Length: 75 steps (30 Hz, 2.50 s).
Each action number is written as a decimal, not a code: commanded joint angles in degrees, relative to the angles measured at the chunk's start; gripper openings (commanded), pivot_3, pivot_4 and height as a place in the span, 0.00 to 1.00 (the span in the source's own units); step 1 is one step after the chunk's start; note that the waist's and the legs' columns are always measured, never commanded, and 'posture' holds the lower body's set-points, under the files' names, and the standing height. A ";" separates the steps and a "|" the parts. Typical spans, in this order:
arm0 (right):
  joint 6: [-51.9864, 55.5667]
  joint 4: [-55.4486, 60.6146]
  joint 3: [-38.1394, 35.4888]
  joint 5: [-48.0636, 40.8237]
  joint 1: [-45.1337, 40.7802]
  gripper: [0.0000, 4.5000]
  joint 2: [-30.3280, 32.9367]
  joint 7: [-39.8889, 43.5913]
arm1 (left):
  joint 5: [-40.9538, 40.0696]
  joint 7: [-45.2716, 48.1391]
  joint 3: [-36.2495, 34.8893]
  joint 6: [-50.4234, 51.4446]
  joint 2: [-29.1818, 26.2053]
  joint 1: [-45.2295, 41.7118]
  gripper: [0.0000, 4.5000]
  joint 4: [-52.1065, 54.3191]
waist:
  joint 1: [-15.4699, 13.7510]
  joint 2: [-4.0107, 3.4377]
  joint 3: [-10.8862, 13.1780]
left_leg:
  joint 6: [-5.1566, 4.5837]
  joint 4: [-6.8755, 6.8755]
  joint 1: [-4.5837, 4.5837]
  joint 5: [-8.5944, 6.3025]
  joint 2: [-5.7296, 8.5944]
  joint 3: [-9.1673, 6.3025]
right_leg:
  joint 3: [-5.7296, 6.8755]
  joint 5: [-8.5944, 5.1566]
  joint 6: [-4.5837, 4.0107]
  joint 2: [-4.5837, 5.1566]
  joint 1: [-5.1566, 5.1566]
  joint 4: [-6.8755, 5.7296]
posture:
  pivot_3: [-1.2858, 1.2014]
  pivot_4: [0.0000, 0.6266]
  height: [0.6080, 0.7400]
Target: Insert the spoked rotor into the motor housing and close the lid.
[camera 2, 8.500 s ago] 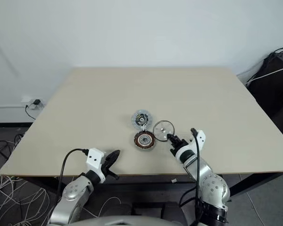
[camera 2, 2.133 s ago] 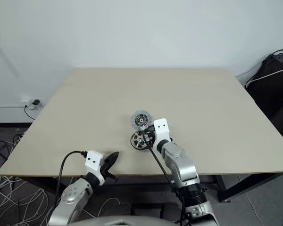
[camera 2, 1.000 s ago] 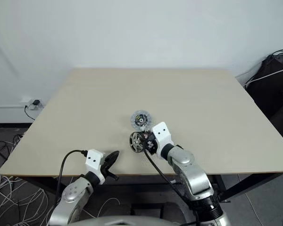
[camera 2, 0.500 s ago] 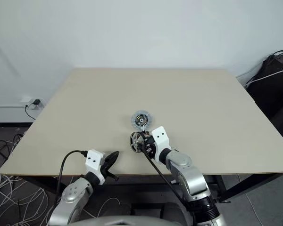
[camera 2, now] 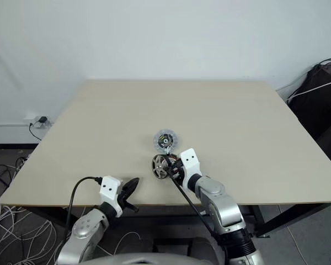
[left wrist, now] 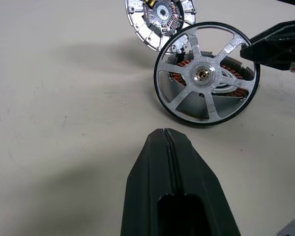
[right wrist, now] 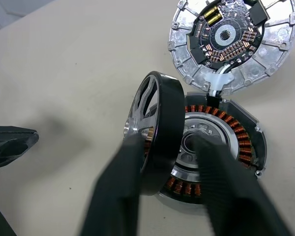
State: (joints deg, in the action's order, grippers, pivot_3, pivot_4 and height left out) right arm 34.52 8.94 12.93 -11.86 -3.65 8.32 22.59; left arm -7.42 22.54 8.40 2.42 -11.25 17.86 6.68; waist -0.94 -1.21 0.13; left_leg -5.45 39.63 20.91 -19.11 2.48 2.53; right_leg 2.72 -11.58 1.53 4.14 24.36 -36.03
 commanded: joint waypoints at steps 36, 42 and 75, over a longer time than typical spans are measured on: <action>22.38 2.20 -25.68 -32.85 -5.08 0.08 -15.48 -19.81 | -0.19 0.00 0.13 -0.03 0.41 -0.73 0.00 1.39 | 0.06 -0.17 0.01 | -0.15 -0.06 0.08 -0.09 0.02 0.01 | -0.01 -0.01 -0.02 0.05 0.08 0.00 | 0.52 0.00 1.00; 21.68 0.25 -25.68 -35.69 -5.15 0.08 -15.04 -23.19 | -0.14 -0.04 0.21 -0.06 0.45 -0.64 0.00 1.46 | 0.06 -0.18 0.01 | -0.18 -0.06 0.09 -0.11 0.03 0.01 | -0.01 -0.01 -0.02 0.07 0.08 0.01 | 0.52 0.00 1.00; 14.98 -7.29 -29.62 -52.01 -5.20 0.68 -13.48 -36.70 | -0.06 0.06 0.28 0.55 0.22 -0.42 0.00 1.96 | 0.23 -0.47 -0.16 | -0.27 -0.08 0.18 -0.13 0.02 0.04 | -0.01 -0.01 -0.01 0.10 0.13 0.04 | 0.52 0.00 1.00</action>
State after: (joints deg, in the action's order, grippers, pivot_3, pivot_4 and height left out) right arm 50.32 0.52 -16.11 -62.59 -6.58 -3.08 -14.18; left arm -7.40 22.57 8.54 3.33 -11.14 17.86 6.68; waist -0.71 -1.68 -0.04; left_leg -5.73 39.54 21.09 -19.24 2.50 2.57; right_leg 2.71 -11.59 1.51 4.24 24.49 -36.00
